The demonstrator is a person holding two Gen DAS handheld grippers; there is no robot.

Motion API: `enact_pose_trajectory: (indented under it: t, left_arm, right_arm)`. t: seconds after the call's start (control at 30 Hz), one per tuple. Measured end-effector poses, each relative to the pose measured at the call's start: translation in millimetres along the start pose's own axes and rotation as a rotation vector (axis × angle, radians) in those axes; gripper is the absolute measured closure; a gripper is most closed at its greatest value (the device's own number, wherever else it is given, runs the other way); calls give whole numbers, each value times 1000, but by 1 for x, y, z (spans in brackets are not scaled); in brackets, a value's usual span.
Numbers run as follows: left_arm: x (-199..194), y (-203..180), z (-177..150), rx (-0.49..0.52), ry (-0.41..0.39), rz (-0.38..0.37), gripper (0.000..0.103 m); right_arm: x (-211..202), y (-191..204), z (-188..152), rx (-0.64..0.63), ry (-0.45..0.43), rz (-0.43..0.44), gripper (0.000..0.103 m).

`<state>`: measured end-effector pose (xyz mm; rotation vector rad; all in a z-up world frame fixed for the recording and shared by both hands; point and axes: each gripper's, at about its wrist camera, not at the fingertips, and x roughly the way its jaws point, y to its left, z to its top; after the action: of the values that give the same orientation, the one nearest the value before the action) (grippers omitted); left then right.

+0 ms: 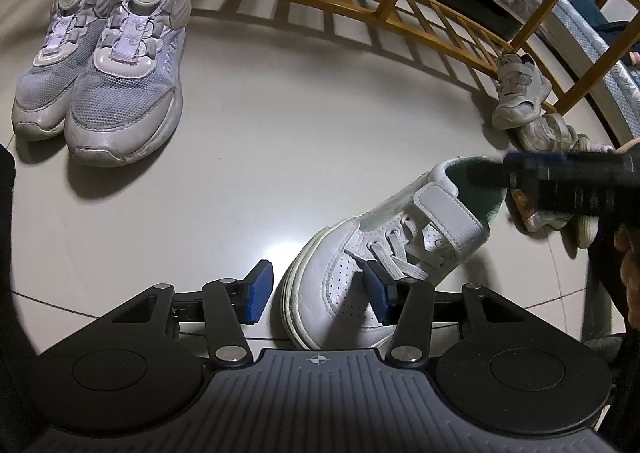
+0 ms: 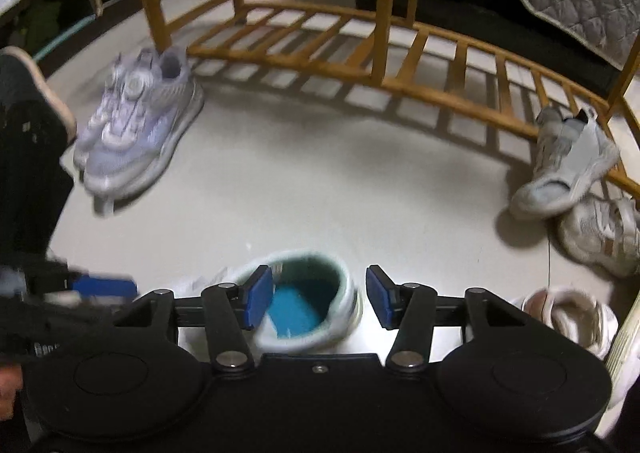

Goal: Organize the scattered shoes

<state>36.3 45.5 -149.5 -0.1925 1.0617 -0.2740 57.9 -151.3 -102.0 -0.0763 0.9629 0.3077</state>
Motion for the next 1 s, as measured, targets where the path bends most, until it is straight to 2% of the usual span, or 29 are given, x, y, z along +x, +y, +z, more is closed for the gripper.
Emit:
enact_pose_trajectory:
  t: [0.13,0.33,0.37,0.43,0.67,0.8,0.93,1.0]
  left_arm:
    - [0,1,0,-1,1,-3,54]
    - [0,5,3,23,-1,-5,57]
    - [0,5,3,24,-1,-8,62]
    - [-1,4,4,27,-5,-10,63]
    - [-2,4,4,22,-11,5,62]
    - [-5,3,3,25,-12,13,62]
    - [-11,4,2,18,-19,4,62]
    - [-13,5,2,11,-22,-5,62]
  right_arm:
    - [18,-8,16,68,3,12,41]
    - [44,-11,20,68,66,-36,41]
    - [45,-11,18,63,77,-39,41]
    - [45,-11,15,54,89,-43,41]
    - [34,-16,4,29,125,-38,41]
    - [22,-17,-4,-24,137,-23,41]
    - [5,-15,-13,-162,148,0,41]
    - [-3,-17,-15,-191,151,15,41]
